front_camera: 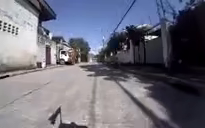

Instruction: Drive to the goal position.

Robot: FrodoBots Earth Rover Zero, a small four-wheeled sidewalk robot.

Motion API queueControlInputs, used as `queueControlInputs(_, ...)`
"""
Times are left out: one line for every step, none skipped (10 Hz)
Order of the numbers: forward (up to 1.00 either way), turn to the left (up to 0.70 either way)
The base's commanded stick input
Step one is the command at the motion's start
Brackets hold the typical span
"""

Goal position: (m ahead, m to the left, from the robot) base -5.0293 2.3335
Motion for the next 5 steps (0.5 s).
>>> queueControlInputs(0.85, -0.03)
queueControlInputs(0.85, -0.03)
queueControlInputs(0.85, -0.03)
queueControlInputs(0.85, -0.03)
queueControlInputs(0.85, -0.03)
